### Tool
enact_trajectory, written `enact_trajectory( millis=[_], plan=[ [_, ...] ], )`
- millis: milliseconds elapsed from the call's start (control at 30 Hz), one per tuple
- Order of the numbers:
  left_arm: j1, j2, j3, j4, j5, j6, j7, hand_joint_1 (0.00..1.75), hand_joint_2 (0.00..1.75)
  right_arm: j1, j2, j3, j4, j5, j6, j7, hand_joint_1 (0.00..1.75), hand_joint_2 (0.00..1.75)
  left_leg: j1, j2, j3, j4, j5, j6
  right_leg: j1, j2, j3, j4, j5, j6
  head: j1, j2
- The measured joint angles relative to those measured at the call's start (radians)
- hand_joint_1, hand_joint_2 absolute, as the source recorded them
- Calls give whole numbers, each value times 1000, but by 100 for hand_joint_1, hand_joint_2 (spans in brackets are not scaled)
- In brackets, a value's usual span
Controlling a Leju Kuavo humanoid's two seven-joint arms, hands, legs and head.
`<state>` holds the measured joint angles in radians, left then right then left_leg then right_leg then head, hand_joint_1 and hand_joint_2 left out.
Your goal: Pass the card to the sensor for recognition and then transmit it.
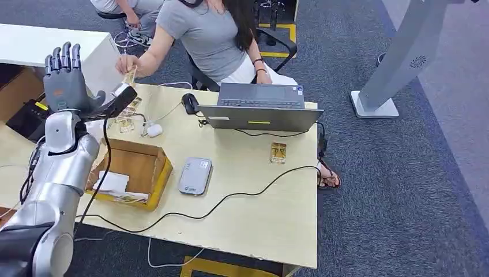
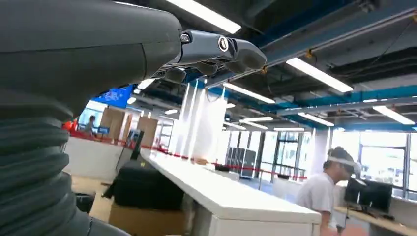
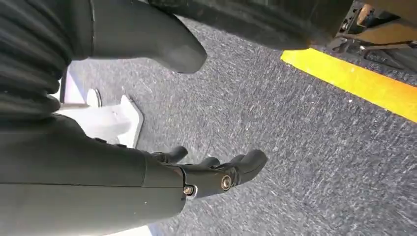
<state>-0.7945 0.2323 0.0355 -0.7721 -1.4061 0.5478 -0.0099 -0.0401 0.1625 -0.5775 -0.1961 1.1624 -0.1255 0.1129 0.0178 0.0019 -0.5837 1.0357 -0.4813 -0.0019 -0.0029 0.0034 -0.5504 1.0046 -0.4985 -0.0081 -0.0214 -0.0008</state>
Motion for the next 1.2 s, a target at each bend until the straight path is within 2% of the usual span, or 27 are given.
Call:
enact_trajectory(
  millis=[167,200,233,1033,1200],
  plan=[
    [-2,11,-9,24,-13,-3,13,0,175,0,2,6,0,5,0,-2,0,175,0,0,0,0,0,0,0,0,0,0,0,0,0,0],
    [-2,13,-11,28,-14,-3,18,12,175,0,2,6,0,6,0,-2,0,175,0,0,0,0,0,0,0,0,0,0,0,0,0,0],
    [-2,14,-13,32,-15,-3,19,175,175,0,2,6,0,7,0,-2,0,175,0,0,0,0,0,0,0,0,0,0,0,0,0,0],
    [24,25,-19,58,-2,-12,4,175,175,0,5,7,0,10,3,-2,0,175,0,0,0,0,0,0,0,0,0,0,0,0,0,0],
    [49,5,-22,27,24,-23,-40,175,175,0,5,7,0,13,3,1,0,175,0,0,0,0,0,0,0,0,0,0,0,0,0,0]
  ],
)
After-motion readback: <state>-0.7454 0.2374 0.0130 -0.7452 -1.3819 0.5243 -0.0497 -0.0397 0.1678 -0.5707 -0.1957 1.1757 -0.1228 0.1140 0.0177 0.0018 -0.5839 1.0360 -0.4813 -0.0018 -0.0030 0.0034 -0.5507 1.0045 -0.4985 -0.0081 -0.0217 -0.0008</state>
